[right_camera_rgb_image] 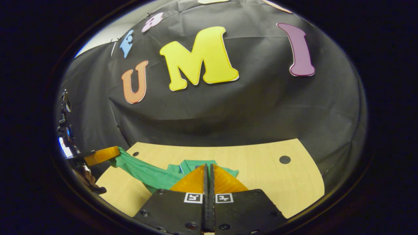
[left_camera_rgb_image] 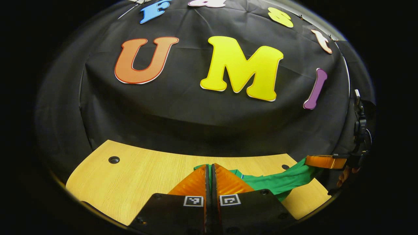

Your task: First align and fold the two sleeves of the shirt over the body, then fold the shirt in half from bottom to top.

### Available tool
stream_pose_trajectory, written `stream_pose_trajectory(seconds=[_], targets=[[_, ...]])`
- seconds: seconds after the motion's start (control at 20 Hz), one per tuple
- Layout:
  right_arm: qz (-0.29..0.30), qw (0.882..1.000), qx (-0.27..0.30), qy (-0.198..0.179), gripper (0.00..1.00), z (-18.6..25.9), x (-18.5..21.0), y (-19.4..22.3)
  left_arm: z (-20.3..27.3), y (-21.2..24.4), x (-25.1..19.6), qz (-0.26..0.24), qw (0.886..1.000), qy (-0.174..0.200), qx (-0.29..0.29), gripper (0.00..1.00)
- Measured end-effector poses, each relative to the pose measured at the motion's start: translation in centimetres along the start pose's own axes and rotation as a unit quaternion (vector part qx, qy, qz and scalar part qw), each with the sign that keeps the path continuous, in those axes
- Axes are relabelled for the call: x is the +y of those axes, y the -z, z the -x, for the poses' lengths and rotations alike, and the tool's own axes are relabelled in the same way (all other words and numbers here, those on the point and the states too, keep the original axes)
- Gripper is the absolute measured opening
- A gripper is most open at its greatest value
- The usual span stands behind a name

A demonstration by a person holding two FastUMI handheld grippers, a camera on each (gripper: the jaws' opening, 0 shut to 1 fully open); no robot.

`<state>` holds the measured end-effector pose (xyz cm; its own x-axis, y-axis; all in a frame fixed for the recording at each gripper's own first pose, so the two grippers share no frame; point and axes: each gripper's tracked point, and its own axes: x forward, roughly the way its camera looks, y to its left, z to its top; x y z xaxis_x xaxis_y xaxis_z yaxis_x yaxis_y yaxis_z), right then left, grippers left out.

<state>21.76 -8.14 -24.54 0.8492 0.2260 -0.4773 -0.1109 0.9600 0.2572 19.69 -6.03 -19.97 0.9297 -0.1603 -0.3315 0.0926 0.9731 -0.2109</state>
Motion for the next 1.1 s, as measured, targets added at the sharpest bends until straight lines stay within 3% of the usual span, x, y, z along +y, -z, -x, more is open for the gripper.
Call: stream_pose_trajectory(seconds=[0.5, 0.85, 1.1], targets=[[0.002, 1.0, 0.008, -0.001, 0.0, -9.5, -2.5, -1.8, -9.1, 0.0, 2.6, 0.01, 1.0, -0.01, 0.002, 0.06], [0.01, 0.999, 0.037, -0.003, 0.0, -15.1, -4.1, 1.5, -14.4, 5.5, 3.6, 0.002, 0.999, -0.014, 0.042, 0.06], [0.019, 0.999, 0.051, 0.001, 0.0, -17.7, -4.8, 3.7, -16.5, 8.5, 5.4, -0.023, 0.996, -0.056, 0.064, 0.07]])
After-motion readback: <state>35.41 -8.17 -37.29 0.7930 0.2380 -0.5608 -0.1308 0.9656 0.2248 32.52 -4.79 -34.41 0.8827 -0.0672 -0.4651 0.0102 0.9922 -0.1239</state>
